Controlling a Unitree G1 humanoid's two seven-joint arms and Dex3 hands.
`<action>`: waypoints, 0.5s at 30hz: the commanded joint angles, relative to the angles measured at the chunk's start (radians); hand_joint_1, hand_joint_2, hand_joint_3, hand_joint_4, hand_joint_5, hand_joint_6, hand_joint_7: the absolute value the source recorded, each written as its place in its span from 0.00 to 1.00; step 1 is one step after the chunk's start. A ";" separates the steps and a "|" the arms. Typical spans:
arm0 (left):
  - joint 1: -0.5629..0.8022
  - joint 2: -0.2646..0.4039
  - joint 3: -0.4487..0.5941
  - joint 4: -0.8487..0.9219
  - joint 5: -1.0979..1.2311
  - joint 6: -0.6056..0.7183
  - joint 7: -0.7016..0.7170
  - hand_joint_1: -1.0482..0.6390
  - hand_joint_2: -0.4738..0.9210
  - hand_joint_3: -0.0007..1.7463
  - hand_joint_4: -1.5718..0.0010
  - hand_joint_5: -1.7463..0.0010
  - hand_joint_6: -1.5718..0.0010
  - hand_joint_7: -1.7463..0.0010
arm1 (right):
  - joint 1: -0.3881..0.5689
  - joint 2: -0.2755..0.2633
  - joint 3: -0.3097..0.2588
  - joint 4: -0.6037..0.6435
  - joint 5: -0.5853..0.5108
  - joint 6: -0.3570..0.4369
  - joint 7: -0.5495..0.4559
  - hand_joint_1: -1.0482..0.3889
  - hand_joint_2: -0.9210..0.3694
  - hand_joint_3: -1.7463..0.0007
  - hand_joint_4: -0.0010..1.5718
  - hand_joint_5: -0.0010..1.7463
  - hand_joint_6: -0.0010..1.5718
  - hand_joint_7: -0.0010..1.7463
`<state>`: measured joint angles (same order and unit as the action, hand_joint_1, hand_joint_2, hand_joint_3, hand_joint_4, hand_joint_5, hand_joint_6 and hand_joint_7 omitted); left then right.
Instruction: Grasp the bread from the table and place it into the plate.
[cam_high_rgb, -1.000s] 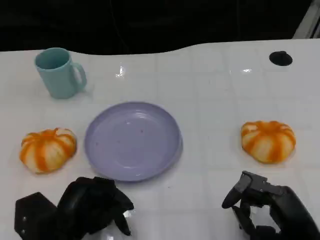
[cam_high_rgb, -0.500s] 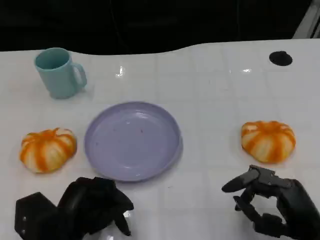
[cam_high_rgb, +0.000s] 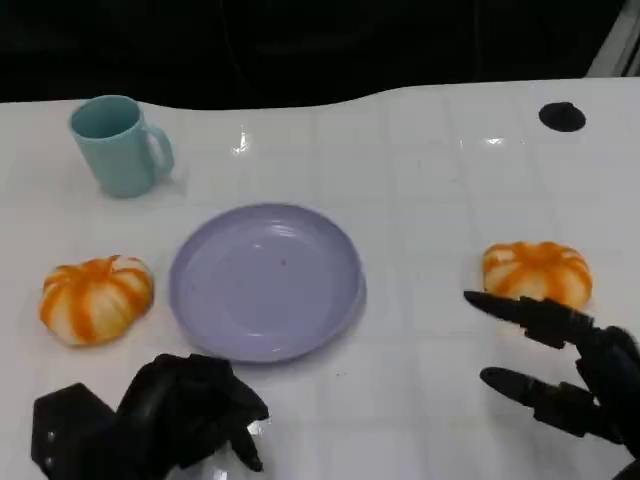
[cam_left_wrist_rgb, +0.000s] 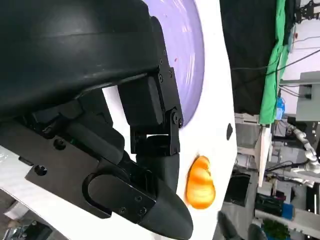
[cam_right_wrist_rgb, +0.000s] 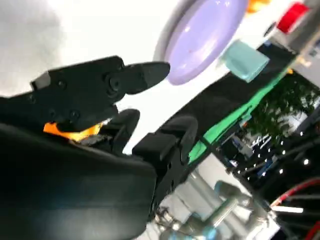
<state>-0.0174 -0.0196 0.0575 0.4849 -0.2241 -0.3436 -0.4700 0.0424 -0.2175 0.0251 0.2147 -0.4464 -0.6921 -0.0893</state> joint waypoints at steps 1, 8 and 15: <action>-0.005 0.007 0.004 0.010 -0.008 -0.005 -0.006 0.00 0.90 0.00 0.05 0.47 0.00 0.73 | -0.005 -0.051 -0.024 -0.073 -0.130 0.064 -0.085 0.39 0.00 0.99 0.18 0.16 0.27 0.00; -0.008 0.005 0.007 0.015 -0.017 0.000 -0.013 0.00 0.89 0.00 0.05 0.47 0.00 0.73 | 0.001 -0.100 -0.006 -0.151 -0.267 0.185 -0.133 0.38 0.00 1.00 0.11 0.13 0.21 0.00; 0.000 0.010 0.004 0.005 -0.005 0.001 -0.005 0.00 0.90 0.00 0.04 0.47 0.00 0.72 | -0.008 -0.143 0.027 -0.206 -0.411 0.328 -0.119 0.37 0.00 1.00 0.03 0.12 0.15 0.00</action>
<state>-0.0219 -0.0227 0.0574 0.4952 -0.2251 -0.3436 -0.4754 0.0402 -0.3180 0.0415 0.0448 -0.7807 -0.4433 -0.2176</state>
